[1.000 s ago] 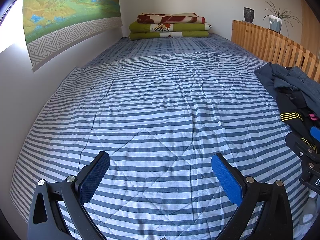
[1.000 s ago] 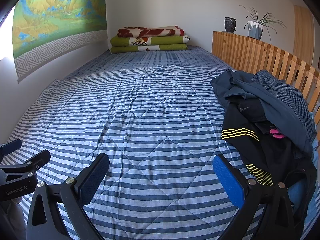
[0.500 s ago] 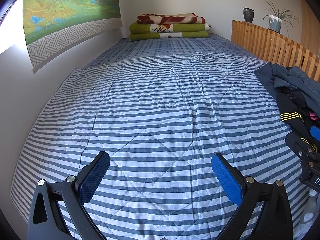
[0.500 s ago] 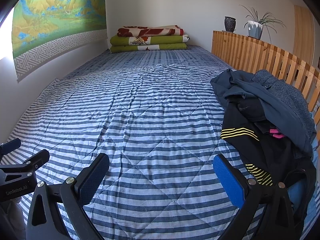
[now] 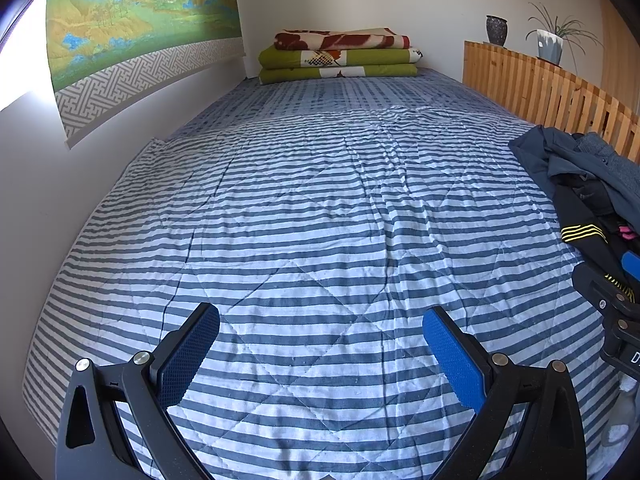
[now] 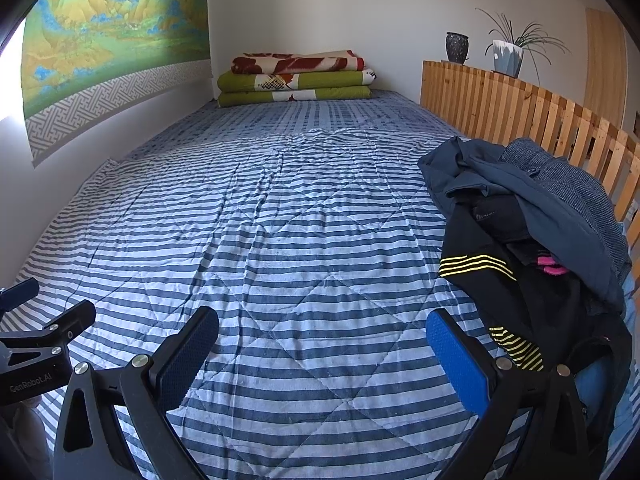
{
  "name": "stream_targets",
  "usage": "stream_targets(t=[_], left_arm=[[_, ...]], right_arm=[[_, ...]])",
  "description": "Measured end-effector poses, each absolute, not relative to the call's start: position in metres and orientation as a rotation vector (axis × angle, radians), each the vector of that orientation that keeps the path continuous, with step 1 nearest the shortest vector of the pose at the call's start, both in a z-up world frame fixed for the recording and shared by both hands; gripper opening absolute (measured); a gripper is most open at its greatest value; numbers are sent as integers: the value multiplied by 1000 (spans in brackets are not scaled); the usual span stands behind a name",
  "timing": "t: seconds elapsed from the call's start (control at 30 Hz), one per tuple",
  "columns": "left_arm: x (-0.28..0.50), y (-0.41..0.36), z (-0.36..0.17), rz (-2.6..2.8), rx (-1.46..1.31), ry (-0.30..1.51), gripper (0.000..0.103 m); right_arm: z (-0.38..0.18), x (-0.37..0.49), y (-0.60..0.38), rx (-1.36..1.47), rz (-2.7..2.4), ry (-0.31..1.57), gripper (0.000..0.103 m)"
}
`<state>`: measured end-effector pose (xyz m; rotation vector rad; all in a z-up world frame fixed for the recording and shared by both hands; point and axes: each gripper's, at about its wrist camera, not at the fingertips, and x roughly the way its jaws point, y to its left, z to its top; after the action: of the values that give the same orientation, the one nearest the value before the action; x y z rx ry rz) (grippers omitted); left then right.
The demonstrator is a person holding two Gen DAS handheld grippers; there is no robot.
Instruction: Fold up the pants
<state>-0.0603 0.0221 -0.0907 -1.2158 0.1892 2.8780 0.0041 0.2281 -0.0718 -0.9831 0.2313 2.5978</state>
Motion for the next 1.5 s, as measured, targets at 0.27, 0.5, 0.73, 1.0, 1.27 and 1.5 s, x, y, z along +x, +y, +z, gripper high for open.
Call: stream_targets(t=[0.27,0.5,0.73,1.0,1.27,1.5], left_arm=[[-58,22,-90,2881,-1210,187,103],[-57,24,-85,2886,-1190,191,103],[-54,24,-80,2904,-1171,204,103],[-62,26,-85,2863,-1199,202,103],[-65,32,-88,2828,-1206,204,103],[-53,40,-64,2822,-1194,156,103]], right_arm=[[-71,4,228,-982,2597,232,102],[-68,6,236,-966,2579,255,102],[-55,16,272,-862,2524,227,102],[-39,39,371,-790,2381,381,102],[-17,45,509,-846,2124,304,102],[-24,26,588,-1046,2122,482,102]])
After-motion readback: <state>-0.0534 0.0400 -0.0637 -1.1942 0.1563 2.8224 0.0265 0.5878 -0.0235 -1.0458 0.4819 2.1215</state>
